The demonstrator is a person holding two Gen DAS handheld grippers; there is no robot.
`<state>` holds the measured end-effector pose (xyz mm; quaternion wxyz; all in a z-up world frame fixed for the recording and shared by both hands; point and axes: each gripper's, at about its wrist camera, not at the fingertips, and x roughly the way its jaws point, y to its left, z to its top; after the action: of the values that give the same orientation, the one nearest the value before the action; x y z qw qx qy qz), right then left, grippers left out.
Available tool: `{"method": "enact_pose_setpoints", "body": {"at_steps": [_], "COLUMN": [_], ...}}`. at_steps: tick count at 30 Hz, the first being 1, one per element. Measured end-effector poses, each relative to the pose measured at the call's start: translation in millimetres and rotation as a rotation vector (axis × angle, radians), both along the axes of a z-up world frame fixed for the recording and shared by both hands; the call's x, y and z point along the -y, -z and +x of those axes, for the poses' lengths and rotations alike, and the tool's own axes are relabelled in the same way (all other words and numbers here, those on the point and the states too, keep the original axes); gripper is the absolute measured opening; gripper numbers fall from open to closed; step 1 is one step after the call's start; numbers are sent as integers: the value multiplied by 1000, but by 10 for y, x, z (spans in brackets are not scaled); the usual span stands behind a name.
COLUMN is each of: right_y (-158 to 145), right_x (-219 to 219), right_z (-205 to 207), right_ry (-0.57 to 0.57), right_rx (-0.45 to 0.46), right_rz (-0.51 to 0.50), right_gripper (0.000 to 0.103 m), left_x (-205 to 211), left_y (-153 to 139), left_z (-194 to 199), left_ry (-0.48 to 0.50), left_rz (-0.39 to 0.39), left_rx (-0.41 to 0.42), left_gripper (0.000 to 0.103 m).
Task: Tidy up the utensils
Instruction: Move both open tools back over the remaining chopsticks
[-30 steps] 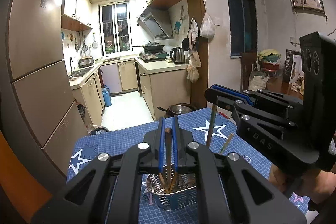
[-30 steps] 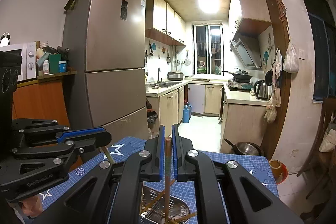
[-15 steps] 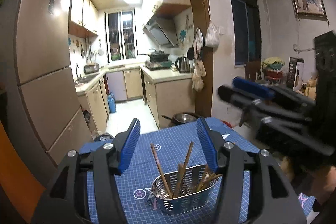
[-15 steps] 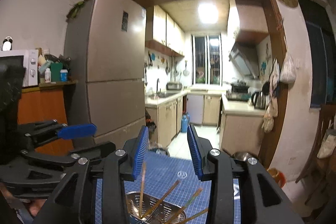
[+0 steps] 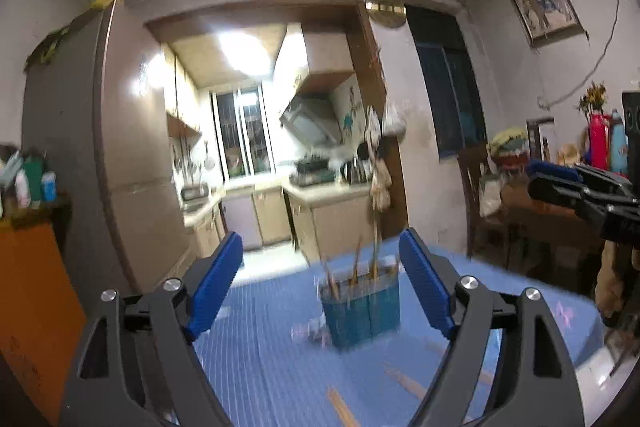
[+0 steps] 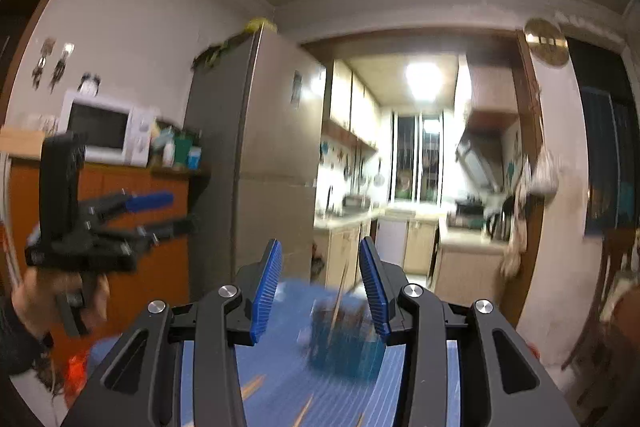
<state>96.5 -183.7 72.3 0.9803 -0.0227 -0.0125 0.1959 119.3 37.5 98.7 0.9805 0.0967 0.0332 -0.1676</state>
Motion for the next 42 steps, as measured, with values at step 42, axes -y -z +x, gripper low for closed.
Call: {"method": "enact_pose_setpoints", "body": {"at_steps": [42], "right_y": [1755], "right_x": [-143], "right_z": [-203], "right_ry": [63], "right_rx": [-426], "right_rz": [67], "right_gripper": [42], "left_x": [-520], "left_y": [2401], "left_z": [-161], "left_ry": [-67], "left_rz": [41], "left_rx": [-520], "left_gripper": [71]}}
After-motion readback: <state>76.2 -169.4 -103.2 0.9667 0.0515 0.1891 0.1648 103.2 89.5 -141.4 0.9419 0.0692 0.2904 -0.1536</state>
